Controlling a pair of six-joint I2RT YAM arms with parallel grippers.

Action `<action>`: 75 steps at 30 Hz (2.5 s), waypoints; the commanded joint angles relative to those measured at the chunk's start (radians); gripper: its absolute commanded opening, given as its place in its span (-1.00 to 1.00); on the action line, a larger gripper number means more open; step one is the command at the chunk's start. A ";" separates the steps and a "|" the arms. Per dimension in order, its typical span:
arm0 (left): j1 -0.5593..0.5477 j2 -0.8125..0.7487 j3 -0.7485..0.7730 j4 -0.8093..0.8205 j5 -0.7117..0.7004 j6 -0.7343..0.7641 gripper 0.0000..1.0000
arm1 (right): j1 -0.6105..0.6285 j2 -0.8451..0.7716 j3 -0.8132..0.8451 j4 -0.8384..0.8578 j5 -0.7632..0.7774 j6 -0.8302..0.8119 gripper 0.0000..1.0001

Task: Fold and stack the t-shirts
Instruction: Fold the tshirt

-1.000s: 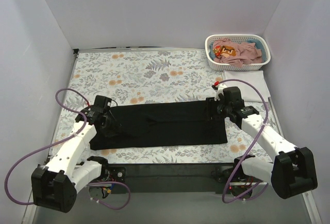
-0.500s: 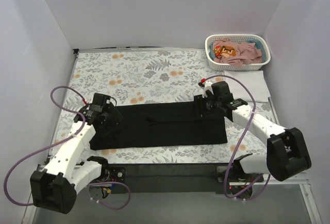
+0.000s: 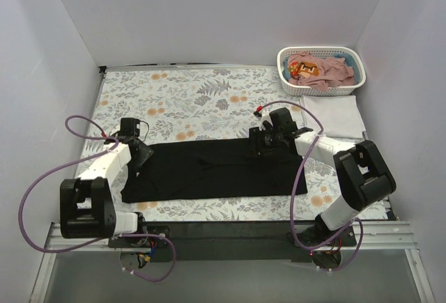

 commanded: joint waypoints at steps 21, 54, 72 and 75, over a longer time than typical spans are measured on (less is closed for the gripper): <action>0.128 0.195 0.220 0.094 0.133 0.115 0.13 | -0.207 -0.069 -0.122 -0.012 -0.034 -0.037 0.08; 0.056 -0.106 -0.075 0.094 0.253 0.104 0.22 | 0.387 0.239 0.105 0.452 -0.002 0.300 -0.10; 0.056 -0.069 -0.127 0.128 0.198 0.121 0.22 | 0.393 0.378 0.145 0.520 -0.023 0.299 -0.20; 0.054 -0.067 -0.141 0.139 0.195 0.121 0.21 | 0.394 0.386 0.157 0.524 -0.034 0.299 -0.31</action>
